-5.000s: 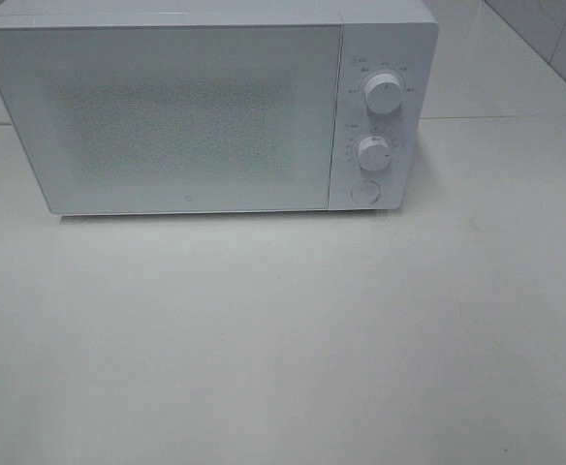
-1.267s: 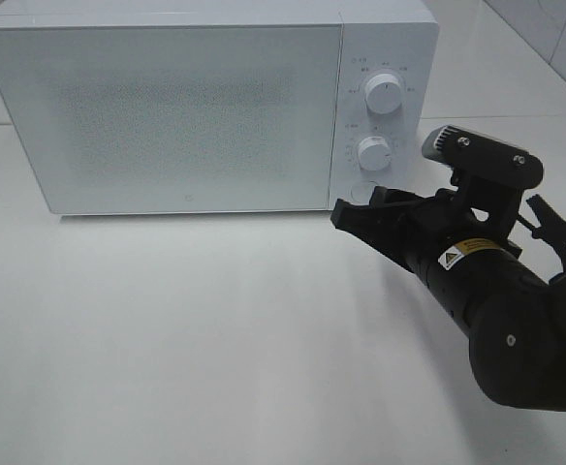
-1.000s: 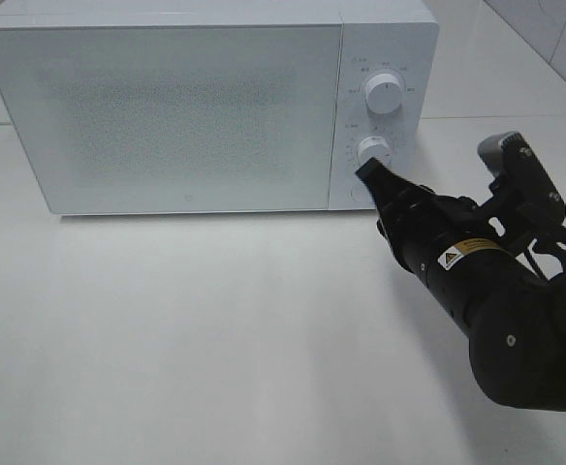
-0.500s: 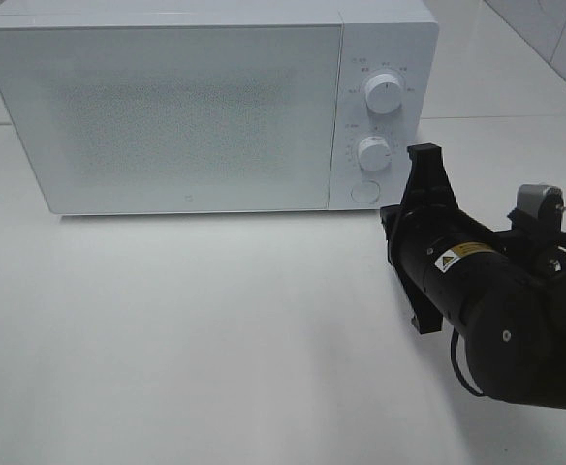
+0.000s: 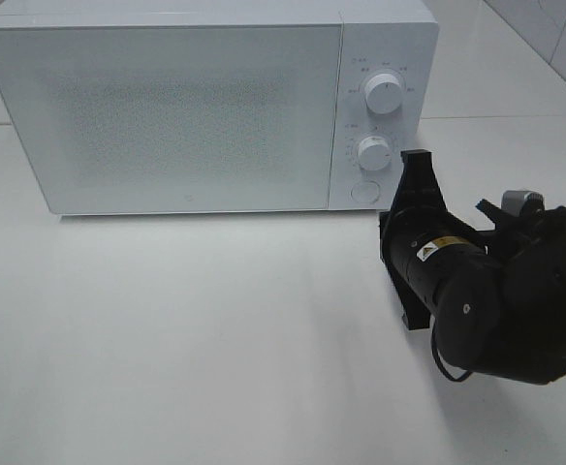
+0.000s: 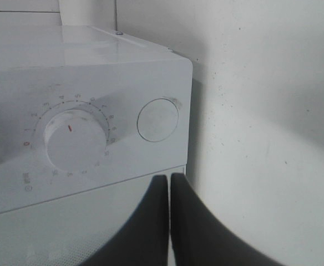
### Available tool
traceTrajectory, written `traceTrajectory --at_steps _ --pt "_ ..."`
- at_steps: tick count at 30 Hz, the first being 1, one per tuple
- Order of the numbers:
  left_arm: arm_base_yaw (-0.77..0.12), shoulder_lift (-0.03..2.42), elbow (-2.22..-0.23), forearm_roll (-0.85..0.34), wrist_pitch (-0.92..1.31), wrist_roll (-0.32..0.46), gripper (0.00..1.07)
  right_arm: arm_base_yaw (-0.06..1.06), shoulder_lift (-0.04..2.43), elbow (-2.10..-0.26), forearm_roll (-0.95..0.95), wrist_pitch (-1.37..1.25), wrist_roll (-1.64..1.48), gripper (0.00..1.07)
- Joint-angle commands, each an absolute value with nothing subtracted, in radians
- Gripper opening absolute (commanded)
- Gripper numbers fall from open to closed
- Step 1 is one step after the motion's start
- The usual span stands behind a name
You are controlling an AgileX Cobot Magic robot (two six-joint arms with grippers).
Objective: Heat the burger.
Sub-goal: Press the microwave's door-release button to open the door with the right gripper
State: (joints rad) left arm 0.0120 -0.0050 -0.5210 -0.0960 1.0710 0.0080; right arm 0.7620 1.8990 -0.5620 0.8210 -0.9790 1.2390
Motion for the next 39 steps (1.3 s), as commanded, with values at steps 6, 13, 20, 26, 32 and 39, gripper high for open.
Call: traceTrajectory --at_steps 6,13,20,26,32,39 --pt "0.013 -0.013 -0.517 -0.101 1.071 0.000 0.84 0.680 1.948 -0.663 0.719 -0.919 1.216 0.00" --pt "0.013 -0.013 -0.517 -0.101 1.071 0.000 0.84 0.642 2.000 -0.723 0.652 -0.883 1.223 0.00" --pt "0.013 -0.013 -0.517 -0.099 1.071 0.000 0.84 0.619 2.051 -0.781 0.629 -0.868 1.222 0.00" --pt "0.013 -0.013 -0.517 -0.098 1.071 0.000 0.84 0.607 2.088 -0.815 0.629 -0.857 1.223 0.00" --pt "0.013 -0.013 -0.517 -0.098 1.071 0.000 0.84 0.584 2.112 -0.853 0.614 -0.866 1.222 0.00" --pt "0.013 -0.013 -0.517 -0.098 1.071 0.000 0.84 0.573 2.146 -0.893 0.608 -0.860 1.222 0.00"
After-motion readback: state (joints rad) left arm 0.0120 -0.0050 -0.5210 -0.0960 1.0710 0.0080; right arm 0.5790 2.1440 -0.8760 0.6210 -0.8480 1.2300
